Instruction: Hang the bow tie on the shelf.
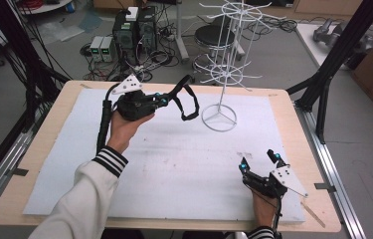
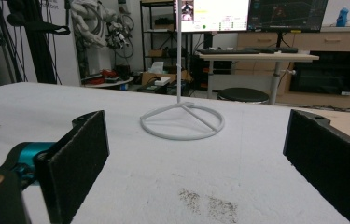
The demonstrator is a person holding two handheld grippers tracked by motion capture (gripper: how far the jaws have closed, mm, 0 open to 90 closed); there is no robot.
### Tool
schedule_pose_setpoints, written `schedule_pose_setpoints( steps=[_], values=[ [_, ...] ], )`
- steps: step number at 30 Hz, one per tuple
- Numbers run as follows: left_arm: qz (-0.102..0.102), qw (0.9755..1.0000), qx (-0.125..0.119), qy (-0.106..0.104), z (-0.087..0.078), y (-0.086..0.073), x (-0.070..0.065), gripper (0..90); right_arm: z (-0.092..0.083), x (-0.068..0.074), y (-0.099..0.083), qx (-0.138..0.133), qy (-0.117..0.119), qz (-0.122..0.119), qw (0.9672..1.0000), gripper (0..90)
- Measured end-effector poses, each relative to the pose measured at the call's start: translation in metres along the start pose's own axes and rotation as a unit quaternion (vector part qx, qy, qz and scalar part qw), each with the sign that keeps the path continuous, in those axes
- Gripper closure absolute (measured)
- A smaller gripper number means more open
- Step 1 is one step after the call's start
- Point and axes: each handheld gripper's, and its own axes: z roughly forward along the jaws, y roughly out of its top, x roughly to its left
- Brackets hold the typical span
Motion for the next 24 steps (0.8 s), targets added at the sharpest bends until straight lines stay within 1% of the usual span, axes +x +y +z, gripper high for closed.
schedule_pose_setpoints(
  steps=[2,4,7,10,14,19,21,24],
  values=[
    [0.002,1.0000,-0.002,0.001,0.002,0.001,0.001,86.4,0.000,0.000,0.000,0.000,0.000,0.000,1.0000,5.8],
    [-0.004,1.0000,-0.003,0.001,0.003,0.002,0.003,86.4,0.000,0.000,0.000,0.000,0.000,0.000,1.0000,5.8],
    [-0.008,0.9999,-0.007,-0.007,0.005,0.001,0.007,86.4,0.000,0.000,0.000,0.001,0.000,0.001,1.0000,5.8],
    [-0.008,0.9999,-0.004,-0.008,0.008,0.003,0.009,86.4,0.000,0.000,0.000,0.000,0.001,-0.002,1.0000,5.8],
    [0.003,1.0000,-0.002,-0.009,0.012,0.011,0.009,86.4,0.000,0.000,0.000,0.000,0.000,-0.001,1.0000,5.8],
    [0.010,0.9998,-0.002,-0.014,0.020,0.022,0.008,86.4,0.000,0.000,0.000,0.002,0.000,0.001,1.0000,5.8],
    [0.019,0.9997,-0.003,-0.016,0.024,0.025,0.008,86.4,0.000,0.000,0.000,0.001,0.000,-0.001,1.0000,5.8],
    [0.020,0.9996,0.001,-0.019,0.030,0.029,0.009,86.4,0.000,0.000,0.000,0.001,0.000,-0.001,1.0000,5.8]
  ],
)
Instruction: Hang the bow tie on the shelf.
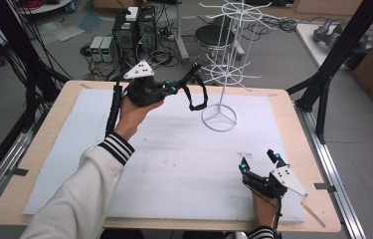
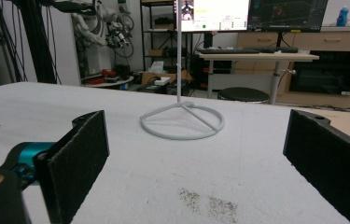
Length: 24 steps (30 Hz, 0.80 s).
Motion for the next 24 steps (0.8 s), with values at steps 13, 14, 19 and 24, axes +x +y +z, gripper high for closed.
schedule_pose_setpoints(
  steps=[13,14,19,24],
  values=[
    [-0.002,1.0000,-0.004,0.004,0.020,0.003,0.001,86.4,0.000,0.000,0.000,-0.001,0.000,0.000,1.0000,5.8],
    [-0.003,1.0000,-0.002,0.005,0.021,0.003,0.002,86.4,0.000,0.000,0.000,-0.002,0.000,0.000,1.0000,5.8],
    [-0.022,0.9997,-0.008,0.008,0.026,0.000,0.006,86.4,0.000,0.000,0.000,-0.002,0.000,0.000,1.0000,5.8],
    [-0.033,0.9993,-0.009,0.013,0.033,-0.004,0.006,86.4,0.000,0.000,0.000,-0.004,-0.001,0.002,1.0000,5.8]
  ],
)
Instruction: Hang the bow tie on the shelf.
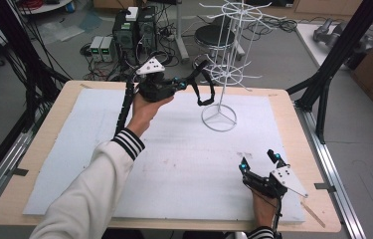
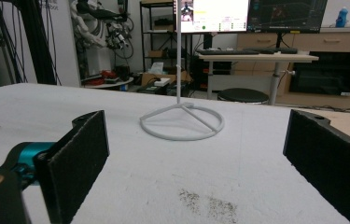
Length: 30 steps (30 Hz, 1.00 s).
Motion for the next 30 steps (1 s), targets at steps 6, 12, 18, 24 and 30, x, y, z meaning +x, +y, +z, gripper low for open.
schedule_pose_setpoints(
  steps=[6,12,18,24,30],
  values=[
    [-0.010,0.9999,0.009,0.006,0.007,-0.006,0.003,86.4,0.000,0.000,0.000,0.000,-0.001,0.000,1.0000,5.8],
    [-0.022,0.9996,0.011,0.012,0.014,-0.009,0.002,86.4,0.000,0.000,0.000,-0.001,0.000,-0.001,1.0000,5.8],
    [-0.032,0.9992,0.016,0.015,0.022,-0.015,0.002,86.4,0.000,0.000,0.000,-0.001,-0.001,0.000,1.0000,5.8],
    [-0.035,0.9990,0.027,0.012,0.031,-0.020,-0.002,86.3,0.000,0.000,0.000,0.000,-0.001,0.001,1.0000,5.8],
    [-0.034,0.9988,0.035,0.010,0.036,-0.024,-0.004,86.2,0.000,0.000,0.000,0.001,-0.001,0.002,1.0000,5.8]
  ],
)
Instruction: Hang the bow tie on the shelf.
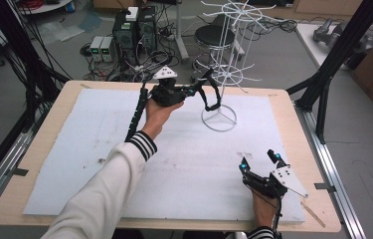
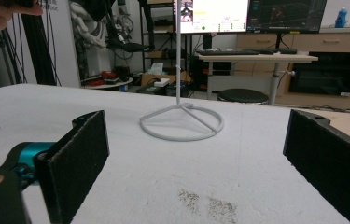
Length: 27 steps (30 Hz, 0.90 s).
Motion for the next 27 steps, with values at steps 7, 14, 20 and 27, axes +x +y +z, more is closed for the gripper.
schedule_pose_setpoints(
  steps=[7,14,20,27],
  values=[
    [0.002,1.0000,0.008,-0.002,-0.001,0.000,0.000,84.6,0.000,0.000,0.000,0.000,0.000,-0.001,1.0000,5.8],
    [0.014,0.9989,0.013,0.044,-0.008,-0.004,-0.002,25.3,0.000,0.000,0.000,0.000,0.000,-0.001,1.0000,5.8],
    [0.007,0.9999,0.005,0.013,-0.043,-0.022,0.006,13.9,0.000,0.000,0.000,-0.001,-0.001,0.000,1.0000,5.8],
    [0.047,0.9982,-0.025,0.028,-0.109,-0.051,0.005,13.2,0.000,-0.001,0.000,0.002,-0.002,0.000,1.0000,5.8]
  ],
)
